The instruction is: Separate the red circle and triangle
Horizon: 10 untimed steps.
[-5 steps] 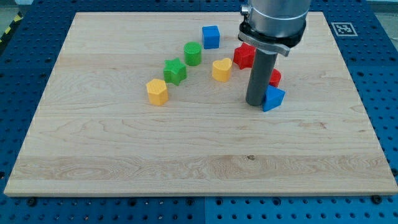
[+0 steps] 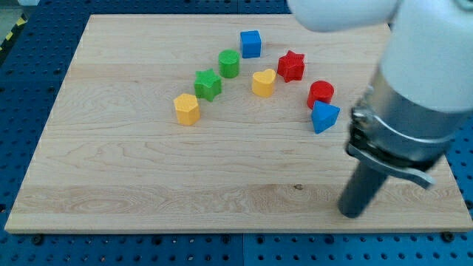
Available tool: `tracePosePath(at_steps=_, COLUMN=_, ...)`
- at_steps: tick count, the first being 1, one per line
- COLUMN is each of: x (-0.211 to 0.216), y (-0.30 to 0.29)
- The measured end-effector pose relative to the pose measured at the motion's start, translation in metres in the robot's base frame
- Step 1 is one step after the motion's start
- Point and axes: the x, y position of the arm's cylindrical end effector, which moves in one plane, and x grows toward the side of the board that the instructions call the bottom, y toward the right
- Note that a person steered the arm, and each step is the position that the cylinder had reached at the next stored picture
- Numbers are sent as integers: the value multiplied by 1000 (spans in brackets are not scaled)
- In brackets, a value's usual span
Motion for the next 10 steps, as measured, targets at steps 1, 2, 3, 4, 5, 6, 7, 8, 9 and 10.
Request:
tracePosePath(at_steps=1, x=-6, y=43)
tracePosePath(at_steps=2, x=-47, y=89)
tracePosePath(at_steps=3, x=-105, y=106)
tracePosePath(at_steps=4, x=-154, y=97)
tracePosePath(at_steps=5, x=-171, y=83)
tracePosePath(at_steps=6, x=-171, y=82)
tracePosePath(at_steps=7, x=-173, y=60)
tracePosePath(at_steps=8, x=-173, y=31)
tracePosePath(at_steps=9, x=-173, y=24)
tracePosePath(at_steps=10, x=-173, y=15)
